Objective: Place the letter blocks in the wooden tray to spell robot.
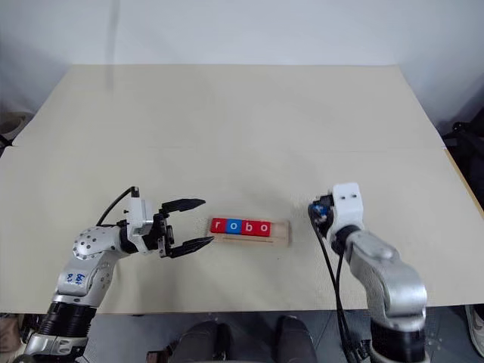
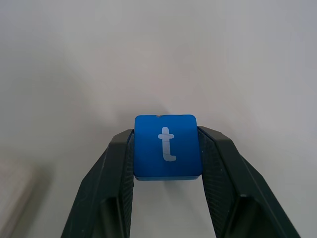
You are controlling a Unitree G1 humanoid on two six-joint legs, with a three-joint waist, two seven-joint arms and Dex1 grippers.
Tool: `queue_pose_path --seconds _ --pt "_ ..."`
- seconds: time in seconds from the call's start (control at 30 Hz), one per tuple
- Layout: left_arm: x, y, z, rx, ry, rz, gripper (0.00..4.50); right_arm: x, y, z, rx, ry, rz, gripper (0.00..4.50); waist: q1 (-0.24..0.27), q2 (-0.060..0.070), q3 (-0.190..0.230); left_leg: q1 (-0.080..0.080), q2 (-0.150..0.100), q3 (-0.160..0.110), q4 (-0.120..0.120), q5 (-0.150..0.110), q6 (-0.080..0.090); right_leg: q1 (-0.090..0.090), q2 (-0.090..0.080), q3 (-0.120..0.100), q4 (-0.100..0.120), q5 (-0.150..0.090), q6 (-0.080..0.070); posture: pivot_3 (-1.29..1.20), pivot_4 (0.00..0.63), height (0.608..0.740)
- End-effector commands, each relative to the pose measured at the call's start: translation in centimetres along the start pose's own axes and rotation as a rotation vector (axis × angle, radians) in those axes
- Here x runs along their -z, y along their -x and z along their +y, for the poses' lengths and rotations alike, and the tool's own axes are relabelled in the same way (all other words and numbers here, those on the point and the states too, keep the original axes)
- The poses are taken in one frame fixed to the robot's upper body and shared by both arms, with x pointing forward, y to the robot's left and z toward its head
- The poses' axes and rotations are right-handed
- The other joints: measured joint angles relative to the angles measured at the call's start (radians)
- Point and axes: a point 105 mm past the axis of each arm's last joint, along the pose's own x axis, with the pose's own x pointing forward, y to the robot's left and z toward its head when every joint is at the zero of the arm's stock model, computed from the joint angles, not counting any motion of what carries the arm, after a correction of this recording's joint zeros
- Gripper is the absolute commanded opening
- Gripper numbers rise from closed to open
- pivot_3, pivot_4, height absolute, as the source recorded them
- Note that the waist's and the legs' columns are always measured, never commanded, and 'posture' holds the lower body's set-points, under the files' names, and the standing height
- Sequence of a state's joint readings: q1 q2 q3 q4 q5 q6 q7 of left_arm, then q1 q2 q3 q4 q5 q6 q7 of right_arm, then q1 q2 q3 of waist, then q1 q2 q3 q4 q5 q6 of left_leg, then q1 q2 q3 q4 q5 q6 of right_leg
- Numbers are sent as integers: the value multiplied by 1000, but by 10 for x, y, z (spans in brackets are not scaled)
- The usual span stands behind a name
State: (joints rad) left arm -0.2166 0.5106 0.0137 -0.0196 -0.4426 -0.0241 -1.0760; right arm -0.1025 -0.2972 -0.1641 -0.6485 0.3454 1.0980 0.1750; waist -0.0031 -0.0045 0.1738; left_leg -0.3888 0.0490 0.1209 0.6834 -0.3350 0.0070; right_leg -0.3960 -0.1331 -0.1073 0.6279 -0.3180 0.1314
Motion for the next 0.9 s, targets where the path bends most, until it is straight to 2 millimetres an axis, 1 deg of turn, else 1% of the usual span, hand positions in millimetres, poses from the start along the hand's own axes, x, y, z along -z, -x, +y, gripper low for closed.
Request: queue_pose_path --seconds 0.03,0.1,0.17,0.2,0.3,0.33,0.4,0.53,0.6,0.63,0.73,0.8,0.9 --pt "-3 -1 0 19 -10 -15 4500 3 13 9 -14 2 -9 1467 -1 0 0 0 0 0 0 0 0 0 0 0 0 0 0 0 150 740" --pt "-4 -1 1 21 -11 -14 4500 8 13 6 3 -20 1 1467 -1 0 0 0 0 0 0 0 0 0 0 1 0 0 0 0 150 740" --pt "-4 -2 2 23 -14 -13 4500 11 11 4 8 -54 8 2183 0 0 0 1 0 0 0 0 0 0 0 1 0 0 0 0 150 740" --pt "-4 -1 2 23 -15 -13 4500 11 11 4 -7 -52 9 2440 0 0 0 1 0 0 0 0 0 0 0 1 0 0 0 0 150 740" --pt "-5 0 4 16 -22 -9 4500 3 9 5 -76 -31 -7 3458 -1 0 0 1 0 0 0 0 0 0 0 1 0 0 0 0 150 740" --pt "-5 1 4 13 -24 -7 4500 -1 9 6 -122 -5 -12 3831 -1 0 0 1 0 0 0 0 0 0 0 1 0 0 0 0 150 740" --pt "-6 3 5 3 -27 -5 4500 -8 14 6 -248 105 -19 4474 1 0 0 1 0 0 0 0 0 0 0 1 0 0 0 0 150 740" --pt "-6 5 5 -19 -33 -2 4500 -20 27 -5 -503 320 -45 4474 2 0 0 1 -1 0 0 -1 2 1 -1 0 -2 0 0 0 150 740" --pt "-6 6 4 -25 -35 -2 4500 -17 29 -12 -601 446 -23 4474 1 0 0 1 -1 0 0 -1 2 2 -1 1 -2 0 0 0 150 740" --pt "-6 6 4 -29 -36 -2 4500 -15 29 -15 -645 482 -12 4474 2 0 0 1 -1 0 0 -1 2 2 0 0 -2 0 0 0 150 740" --pt "-6 7 4 -35 -40 -2 4500 -13 20 -28 -738 559 26 4474 -1 -1 0 2 -1 1 1 -1 2 2 0 0 -2 0 0 0 150 740" --pt "-6 7 4 -35 -41 -1 4500 -12 17 -32 -762 584 33 4474 0 -1 0 3 0 1 1 -1 2 2 0 0 -1 0 0 0 150 740" --pt "-10 6 1 -14 -50 -10 4500 -12 -2 -42 -796 688 84 4474 -1 -1 0 3 0 1 1 -1 1 3 -1 0 -1 0 0 0 150 740"
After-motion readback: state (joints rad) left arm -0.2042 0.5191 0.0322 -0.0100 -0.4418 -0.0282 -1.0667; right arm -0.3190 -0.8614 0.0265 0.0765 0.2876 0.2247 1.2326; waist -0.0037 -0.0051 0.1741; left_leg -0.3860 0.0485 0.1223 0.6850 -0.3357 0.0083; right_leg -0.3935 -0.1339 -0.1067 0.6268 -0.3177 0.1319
